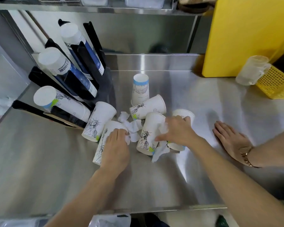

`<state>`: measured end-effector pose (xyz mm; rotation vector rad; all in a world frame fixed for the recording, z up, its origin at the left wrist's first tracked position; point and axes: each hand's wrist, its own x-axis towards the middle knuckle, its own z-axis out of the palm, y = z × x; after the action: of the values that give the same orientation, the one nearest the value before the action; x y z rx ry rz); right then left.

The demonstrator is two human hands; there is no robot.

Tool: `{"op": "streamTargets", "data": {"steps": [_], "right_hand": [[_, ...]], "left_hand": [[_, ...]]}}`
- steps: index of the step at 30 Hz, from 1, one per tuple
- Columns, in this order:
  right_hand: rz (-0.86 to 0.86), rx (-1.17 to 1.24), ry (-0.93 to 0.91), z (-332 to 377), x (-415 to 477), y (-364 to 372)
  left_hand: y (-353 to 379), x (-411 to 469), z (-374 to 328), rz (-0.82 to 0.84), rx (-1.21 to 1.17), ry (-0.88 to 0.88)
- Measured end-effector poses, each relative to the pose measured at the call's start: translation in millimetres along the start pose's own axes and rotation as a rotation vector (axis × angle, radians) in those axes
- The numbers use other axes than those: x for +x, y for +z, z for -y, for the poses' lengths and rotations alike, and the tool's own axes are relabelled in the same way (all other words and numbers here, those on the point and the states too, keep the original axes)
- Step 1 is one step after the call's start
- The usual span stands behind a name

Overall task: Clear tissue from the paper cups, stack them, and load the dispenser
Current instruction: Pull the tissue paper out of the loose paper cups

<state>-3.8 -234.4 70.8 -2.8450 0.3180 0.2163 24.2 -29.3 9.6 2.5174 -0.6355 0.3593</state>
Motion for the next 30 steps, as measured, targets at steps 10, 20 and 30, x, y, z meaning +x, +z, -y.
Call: {"op": "streamTargets", "data": {"steps": [10,20,30], "right_hand": [[-0.092,-0.191,-0.239,-20,-8,34],[-0.092,-0.080,-0.259,-28,6,23],[-0.032,-0.295,-0.395,-21,5,47]], "left_hand": [[0,21,-8,0.067,0.300,0.005],[-1,53,-10,0.161,0.487,0.078],[24,74,-10,0.452,0.720,0.255]]}}
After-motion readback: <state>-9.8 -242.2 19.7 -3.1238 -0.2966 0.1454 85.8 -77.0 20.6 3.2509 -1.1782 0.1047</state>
